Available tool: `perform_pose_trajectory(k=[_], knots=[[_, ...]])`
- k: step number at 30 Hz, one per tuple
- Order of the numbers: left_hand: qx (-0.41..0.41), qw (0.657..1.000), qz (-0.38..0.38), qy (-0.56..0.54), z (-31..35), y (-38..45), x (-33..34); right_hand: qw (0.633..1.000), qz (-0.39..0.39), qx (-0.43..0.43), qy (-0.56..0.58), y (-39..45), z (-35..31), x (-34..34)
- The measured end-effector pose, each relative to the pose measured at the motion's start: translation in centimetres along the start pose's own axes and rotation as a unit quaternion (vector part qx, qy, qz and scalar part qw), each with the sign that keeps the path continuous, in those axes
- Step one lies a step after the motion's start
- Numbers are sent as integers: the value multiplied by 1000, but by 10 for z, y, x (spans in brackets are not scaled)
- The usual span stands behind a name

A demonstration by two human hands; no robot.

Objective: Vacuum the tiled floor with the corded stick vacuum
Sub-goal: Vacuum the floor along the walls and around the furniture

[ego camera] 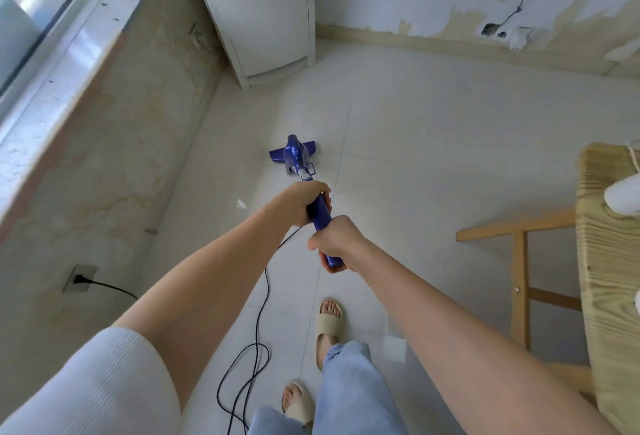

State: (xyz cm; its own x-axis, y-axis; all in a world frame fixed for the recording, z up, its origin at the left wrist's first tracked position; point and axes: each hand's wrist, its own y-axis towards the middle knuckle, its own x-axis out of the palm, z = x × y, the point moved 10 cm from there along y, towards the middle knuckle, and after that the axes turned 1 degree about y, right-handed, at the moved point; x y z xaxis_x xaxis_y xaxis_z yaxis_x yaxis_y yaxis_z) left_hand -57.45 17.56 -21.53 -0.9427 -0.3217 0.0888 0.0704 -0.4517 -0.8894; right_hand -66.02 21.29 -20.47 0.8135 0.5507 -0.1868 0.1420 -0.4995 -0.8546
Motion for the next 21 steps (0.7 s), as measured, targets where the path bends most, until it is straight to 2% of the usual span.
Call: perform_pose_trajectory(k=[8,13,15,17,19,21], knots=[[7,997,-31,71,-91,-77,-9,999,34,6,0,-101,73,34],[-23,991,-49,125,-144,-110,-34,999,-5,-6,32,-172,99,77],[-27,987,-51,150,-158,-124,-50,993,-48,-11,105,-196,107,106],[-21,985,-56,160,-172,-139,-67,969,-84,-8,233,-213,115,142],[-17,986,-64,156,-184,-156,-84,936,-90,-1,340,-224,123,174],[-13,987,-69,146,-194,-165,-92,924,-67,7,377,-229,132,189]])
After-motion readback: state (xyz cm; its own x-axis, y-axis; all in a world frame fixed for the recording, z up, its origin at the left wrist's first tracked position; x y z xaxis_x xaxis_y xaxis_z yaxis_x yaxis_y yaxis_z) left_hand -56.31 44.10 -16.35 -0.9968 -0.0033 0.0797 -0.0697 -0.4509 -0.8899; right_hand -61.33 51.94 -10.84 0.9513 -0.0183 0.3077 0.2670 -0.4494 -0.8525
